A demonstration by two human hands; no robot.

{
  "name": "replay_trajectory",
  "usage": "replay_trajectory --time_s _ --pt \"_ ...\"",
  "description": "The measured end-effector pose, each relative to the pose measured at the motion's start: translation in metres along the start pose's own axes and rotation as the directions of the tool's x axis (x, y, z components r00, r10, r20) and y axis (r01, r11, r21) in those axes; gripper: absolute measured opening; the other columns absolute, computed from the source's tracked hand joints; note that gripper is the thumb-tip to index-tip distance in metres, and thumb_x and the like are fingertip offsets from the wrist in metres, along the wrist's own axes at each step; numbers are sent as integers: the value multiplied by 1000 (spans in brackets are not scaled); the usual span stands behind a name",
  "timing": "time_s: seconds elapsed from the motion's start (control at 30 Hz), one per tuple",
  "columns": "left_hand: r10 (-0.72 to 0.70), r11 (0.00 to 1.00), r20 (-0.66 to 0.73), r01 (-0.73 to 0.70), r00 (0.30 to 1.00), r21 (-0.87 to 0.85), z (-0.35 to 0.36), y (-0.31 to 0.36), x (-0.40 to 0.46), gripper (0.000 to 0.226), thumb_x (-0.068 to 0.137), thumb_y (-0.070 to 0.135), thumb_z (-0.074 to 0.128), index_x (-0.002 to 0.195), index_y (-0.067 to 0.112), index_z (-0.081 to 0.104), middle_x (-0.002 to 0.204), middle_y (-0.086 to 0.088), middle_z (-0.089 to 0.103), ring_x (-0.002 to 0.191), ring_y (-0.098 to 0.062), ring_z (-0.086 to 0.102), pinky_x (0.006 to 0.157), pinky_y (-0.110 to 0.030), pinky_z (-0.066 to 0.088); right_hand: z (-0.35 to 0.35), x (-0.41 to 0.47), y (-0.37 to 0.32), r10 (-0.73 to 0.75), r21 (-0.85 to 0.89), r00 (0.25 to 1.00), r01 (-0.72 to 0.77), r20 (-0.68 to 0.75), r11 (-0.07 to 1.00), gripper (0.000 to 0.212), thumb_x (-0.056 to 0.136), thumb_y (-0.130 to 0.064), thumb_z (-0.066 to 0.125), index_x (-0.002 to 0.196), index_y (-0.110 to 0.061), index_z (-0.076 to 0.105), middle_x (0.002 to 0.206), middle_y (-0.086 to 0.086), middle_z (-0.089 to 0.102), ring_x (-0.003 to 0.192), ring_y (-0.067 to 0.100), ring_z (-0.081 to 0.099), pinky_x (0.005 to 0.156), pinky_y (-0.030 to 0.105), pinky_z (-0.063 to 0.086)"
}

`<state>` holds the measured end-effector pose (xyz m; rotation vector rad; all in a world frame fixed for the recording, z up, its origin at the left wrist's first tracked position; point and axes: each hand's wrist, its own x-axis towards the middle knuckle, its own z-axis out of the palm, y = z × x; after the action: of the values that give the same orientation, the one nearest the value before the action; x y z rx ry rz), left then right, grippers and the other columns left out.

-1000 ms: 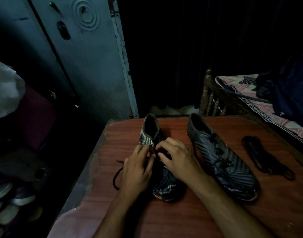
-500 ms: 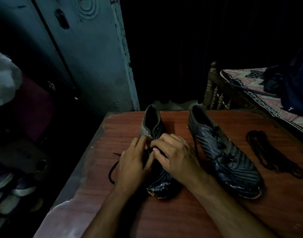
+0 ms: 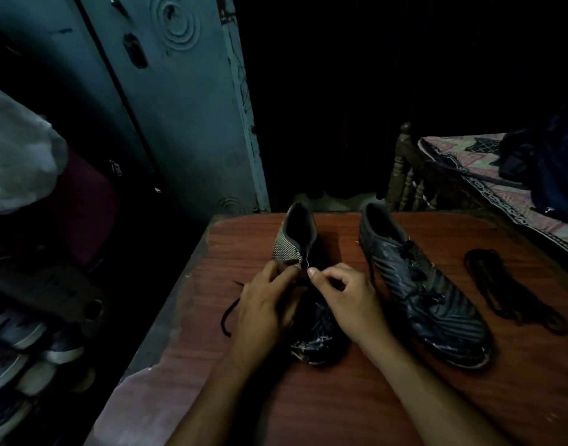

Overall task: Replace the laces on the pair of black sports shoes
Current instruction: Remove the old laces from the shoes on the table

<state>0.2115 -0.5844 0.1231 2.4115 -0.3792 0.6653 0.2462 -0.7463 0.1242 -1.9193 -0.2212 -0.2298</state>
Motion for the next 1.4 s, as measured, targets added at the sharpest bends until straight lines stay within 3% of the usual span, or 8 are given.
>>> replay_trajectory --time_s 0.13,0.3,0.5,0.67,0.97,1.17,1.27,1.4 --pt "27 983 49 -18 998 -182 -2 -9 -2 13 95 33 62 108 34 64 103 18 52 95 -11 59 81 -48 50 7 6 -2 92 55 995 -93 27 994 30 88 -47 70 74 -21 75 83 -9 70 80 6 67 82 38 55" --pt "-55 972 -11 51 998 -228 0 -8 0 14 88 27 57 93 23 69 92 13 57 85 -8 60 74 -24 45 0 -1 -5 25 145 991 -45 132 988 30 82 -53 66 77 -23 69 77 -5 71 81 16 69 80 47 57" --pt "-191 903 36 190 981 -385 0 -4 4 32 96 41 51 81 23 72 86 7 58 85 -10 59 75 -24 45 -11 -6 -10 -170 103 941 146 293 984 19 87 -20 75 70 -17 66 62 -15 58 66 -3 54 67 18 44" --pt "-230 847 102 251 968 -468 -2 -6 8 24 89 47 63 79 28 74 86 6 60 87 -8 60 79 -27 47 -5 -6 -3 -266 -83 897 313 354 946 20 77 -51 62 68 -34 63 68 -12 56 83 5 51 73 14 40" --pt "-76 941 22 79 997 -329 -14 10 -6 11 96 31 62 88 33 68 92 15 54 91 -8 57 79 -15 42 -7 -4 -11 4 77 988 -16 157 997 40 94 -45 65 67 -16 70 71 -4 68 69 5 64 70 31 48" --pt "-103 929 62 118 993 -351 -14 16 -33 17 96 34 63 83 26 68 99 8 59 104 -18 64 96 -24 48 -6 -1 -10 40 30 985 -46 170 998 22 88 -36 74 71 -22 71 74 -7 72 75 7 67 74 33 51" --pt "-255 888 -21 225 967 -401 -13 18 -31 22 98 39 56 88 27 71 92 6 65 92 -16 66 84 -31 51 -14 -3 -14 -14 83 958 -10 286 997 23 87 -39 75 71 -24 69 74 -4 71 73 7 65 75 38 53" --pt "-471 734 83 442 878 -515 -13 26 -20 40 97 54 54 93 21 76 92 -4 74 90 -27 71 81 -53 54 -27 -8 -25 -162 167 861 91 482 982 20 88 -22 77 72 -11 72 74 -2 71 73 -4 60 74 14 45"
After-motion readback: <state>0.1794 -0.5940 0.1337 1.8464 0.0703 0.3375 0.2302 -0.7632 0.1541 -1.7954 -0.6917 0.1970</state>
